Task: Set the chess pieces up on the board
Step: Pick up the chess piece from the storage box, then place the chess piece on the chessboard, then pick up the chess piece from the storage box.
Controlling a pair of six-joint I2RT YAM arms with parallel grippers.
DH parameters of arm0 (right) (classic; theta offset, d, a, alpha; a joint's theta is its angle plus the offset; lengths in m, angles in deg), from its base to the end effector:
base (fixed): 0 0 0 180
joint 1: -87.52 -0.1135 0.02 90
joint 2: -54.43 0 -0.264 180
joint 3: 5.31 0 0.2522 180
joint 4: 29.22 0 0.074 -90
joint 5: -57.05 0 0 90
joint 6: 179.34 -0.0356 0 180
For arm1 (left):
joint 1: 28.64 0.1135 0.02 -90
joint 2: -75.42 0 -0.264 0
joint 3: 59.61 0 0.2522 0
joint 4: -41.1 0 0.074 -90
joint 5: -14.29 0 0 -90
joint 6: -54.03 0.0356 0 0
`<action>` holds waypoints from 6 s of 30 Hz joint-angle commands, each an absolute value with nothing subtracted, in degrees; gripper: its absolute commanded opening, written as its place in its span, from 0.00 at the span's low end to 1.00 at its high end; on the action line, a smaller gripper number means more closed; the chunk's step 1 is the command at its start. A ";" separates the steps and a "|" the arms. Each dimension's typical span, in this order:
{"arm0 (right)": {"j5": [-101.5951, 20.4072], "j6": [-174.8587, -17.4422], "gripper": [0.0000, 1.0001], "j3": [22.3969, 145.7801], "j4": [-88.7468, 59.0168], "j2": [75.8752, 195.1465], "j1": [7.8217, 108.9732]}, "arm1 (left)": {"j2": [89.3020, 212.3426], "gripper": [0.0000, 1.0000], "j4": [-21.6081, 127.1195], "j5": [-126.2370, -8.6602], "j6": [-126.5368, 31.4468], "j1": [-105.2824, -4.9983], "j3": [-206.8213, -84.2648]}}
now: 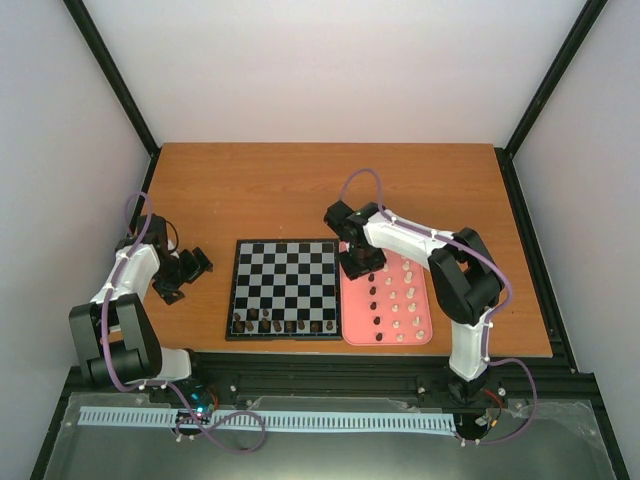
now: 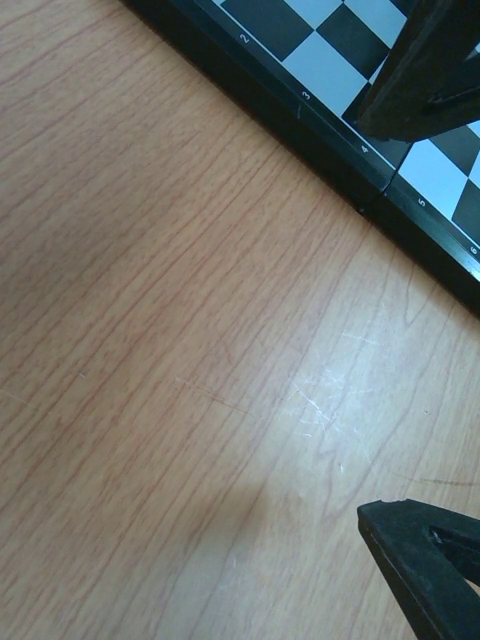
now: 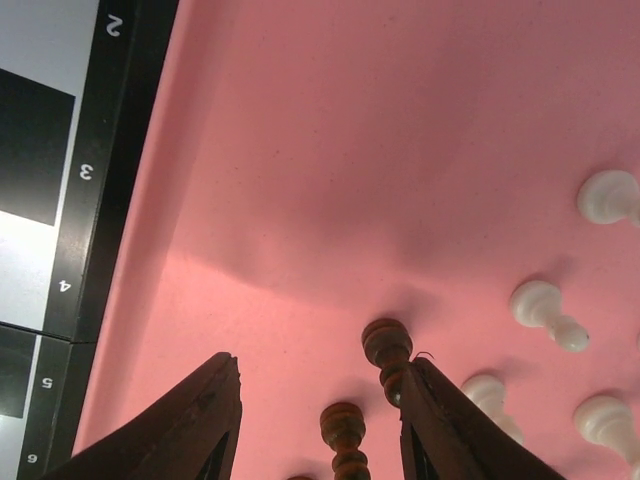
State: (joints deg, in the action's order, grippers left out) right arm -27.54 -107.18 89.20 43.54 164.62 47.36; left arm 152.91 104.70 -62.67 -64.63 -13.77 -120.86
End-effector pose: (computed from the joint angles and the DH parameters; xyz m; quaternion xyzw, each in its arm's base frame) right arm 0.2749 0.2276 0.1837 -0.1927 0.9800 -0.0347 0.0348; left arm 0.2187 0.0498 0.1937 -0.3576 0.9228 -0.1228 0.0738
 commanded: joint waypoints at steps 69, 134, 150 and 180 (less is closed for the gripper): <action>-38.58 -111.06 0.03 120.55 53.63 182.24 22.12 | 144.03 1.00 109.89 -63.09 -61.98 -18.60 -126.63; -33.61 -108.43 0.33 128.67 56.67 184.37 24.03 | 147.70 1.00 108.67 -62.48 -61.82 -18.56 -127.78; -32.64 -105.90 0.40 109.07 50.62 166.71 34.68 | 150.56 1.00 111.17 -65.71 -61.13 -18.59 -130.27; -31.50 -102.19 0.39 77.90 41.43 156.95 49.19 | 150.49 1.00 110.68 -68.05 -62.89 -18.62 -128.97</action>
State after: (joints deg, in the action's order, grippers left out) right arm -32.13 -103.14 78.71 43.54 158.02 48.02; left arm 151.42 110.23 -67.35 -62.36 -18.42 -128.29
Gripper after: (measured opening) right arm 0.394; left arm 0.998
